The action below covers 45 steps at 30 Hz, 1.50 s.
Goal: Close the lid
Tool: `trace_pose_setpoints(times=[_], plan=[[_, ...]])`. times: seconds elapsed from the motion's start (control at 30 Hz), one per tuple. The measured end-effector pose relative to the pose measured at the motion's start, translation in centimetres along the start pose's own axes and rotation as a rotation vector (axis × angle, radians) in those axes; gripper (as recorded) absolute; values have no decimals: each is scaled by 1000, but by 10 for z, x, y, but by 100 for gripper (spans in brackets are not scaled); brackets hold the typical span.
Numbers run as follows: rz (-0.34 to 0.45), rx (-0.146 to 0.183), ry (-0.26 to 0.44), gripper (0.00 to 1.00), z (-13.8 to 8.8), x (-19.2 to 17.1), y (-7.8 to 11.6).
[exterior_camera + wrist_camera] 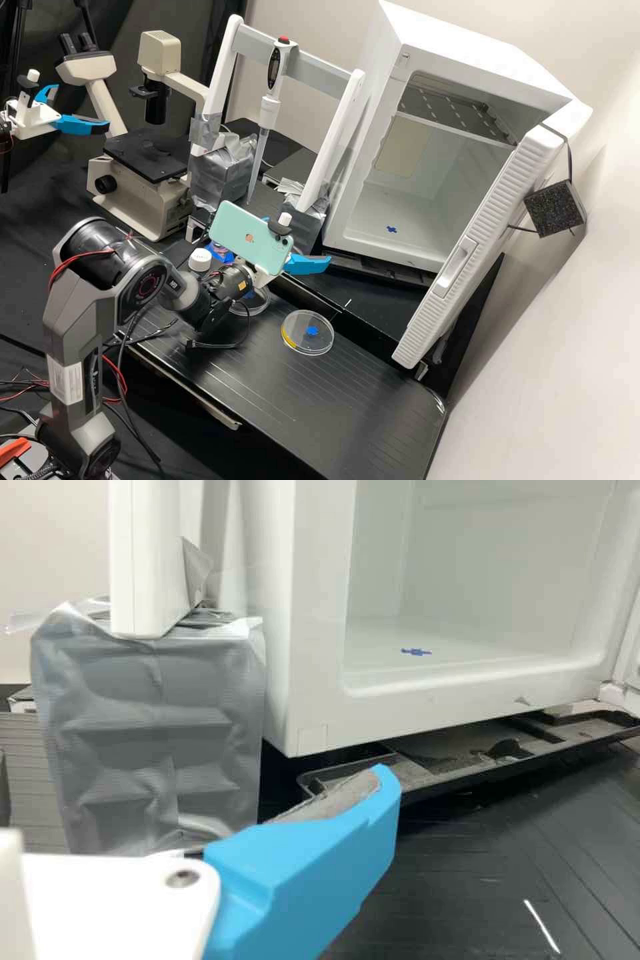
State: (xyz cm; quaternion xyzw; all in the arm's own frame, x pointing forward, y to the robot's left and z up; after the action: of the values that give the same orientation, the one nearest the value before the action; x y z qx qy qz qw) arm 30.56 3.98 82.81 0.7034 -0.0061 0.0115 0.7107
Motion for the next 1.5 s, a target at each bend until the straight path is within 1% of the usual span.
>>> trace_pose_setpoints(times=[0.3, 0.47, 0.57, 0.6, 0.63, 0.7, 0.77, 0.87, 0.93, 1.03, 1.07, 1.17, 1.27, 1.5], plan=[[3, 0, 1, 100, 1, -1, 0], [20, -3, -13, 100, 7, -12, 9], [52, 11, -11, 100, 12, -25, 19], [76, 13, 9, 100, 13, -33, 25], [83, 13, 13, 100, 15, -37, 27], [130, 16, 30, 100, 21, -52, 38], [155, 18, 56, 100, 24, -64, 43], [191, 16, 59, 100, 35, -81, 47], [194, 8, 35, 100, 43, -90, 48], [174, 5, 0, 100, 53, -99, 47], [167, -4, -19, 100, 58, -104, 47], [160, 4, -49, 100, 65, -111, 47], [153, 5, -76, 100, 71, -117, 45], [138, 10, -113, 100, 80, -121, 43]])
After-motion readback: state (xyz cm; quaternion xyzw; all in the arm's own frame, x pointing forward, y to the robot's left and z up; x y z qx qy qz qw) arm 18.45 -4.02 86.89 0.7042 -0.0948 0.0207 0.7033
